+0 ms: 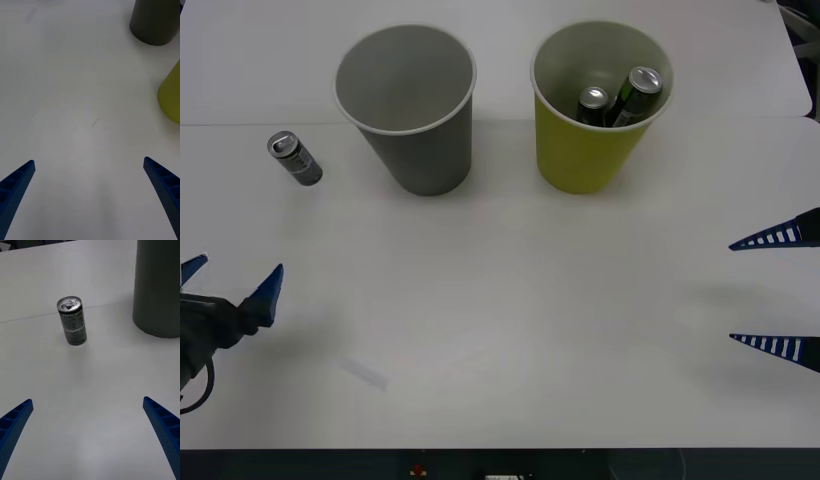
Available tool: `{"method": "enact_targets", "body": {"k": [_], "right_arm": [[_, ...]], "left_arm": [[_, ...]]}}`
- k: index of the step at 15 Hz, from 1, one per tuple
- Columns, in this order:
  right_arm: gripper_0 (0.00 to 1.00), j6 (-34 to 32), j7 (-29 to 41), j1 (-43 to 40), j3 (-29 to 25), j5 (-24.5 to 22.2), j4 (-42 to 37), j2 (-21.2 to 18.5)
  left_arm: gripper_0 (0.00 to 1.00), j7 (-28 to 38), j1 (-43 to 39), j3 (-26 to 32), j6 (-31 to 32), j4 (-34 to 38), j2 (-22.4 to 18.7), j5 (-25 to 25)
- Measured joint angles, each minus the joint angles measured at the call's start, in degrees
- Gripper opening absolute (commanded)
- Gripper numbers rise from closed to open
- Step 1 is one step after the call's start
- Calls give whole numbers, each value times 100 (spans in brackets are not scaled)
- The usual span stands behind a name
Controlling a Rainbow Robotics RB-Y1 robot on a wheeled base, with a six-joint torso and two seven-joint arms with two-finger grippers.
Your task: Put the can into the green bin and the plastic bottle into the gray bin
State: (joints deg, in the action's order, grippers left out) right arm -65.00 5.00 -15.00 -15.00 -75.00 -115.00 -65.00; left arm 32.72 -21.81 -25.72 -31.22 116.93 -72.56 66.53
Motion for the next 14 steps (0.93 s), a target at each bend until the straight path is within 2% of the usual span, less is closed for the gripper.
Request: {"method": "enact_targets", "body": {"k": [2,5,8,11,14], "right_arm": [[100,0,0,0,0,0,0,0],[100,0,0,0,0,0,0,0],[100,0,0,0,0,0,0,0],[100,0,0,0,0,0,0,0],[100,0,0,0,0,0,0,0]], "left_arm": [[100,651,350,-397,-265,-416,132,482],[100,1209,793,-707,-471,-937,374,768],[100,1366,1337,-1067,-590,-1429,590,849],[100,1492,2114,-1681,-739,-1966,796,822],[100,1571,2786,-2023,-755,-2630,1177,824]]}}
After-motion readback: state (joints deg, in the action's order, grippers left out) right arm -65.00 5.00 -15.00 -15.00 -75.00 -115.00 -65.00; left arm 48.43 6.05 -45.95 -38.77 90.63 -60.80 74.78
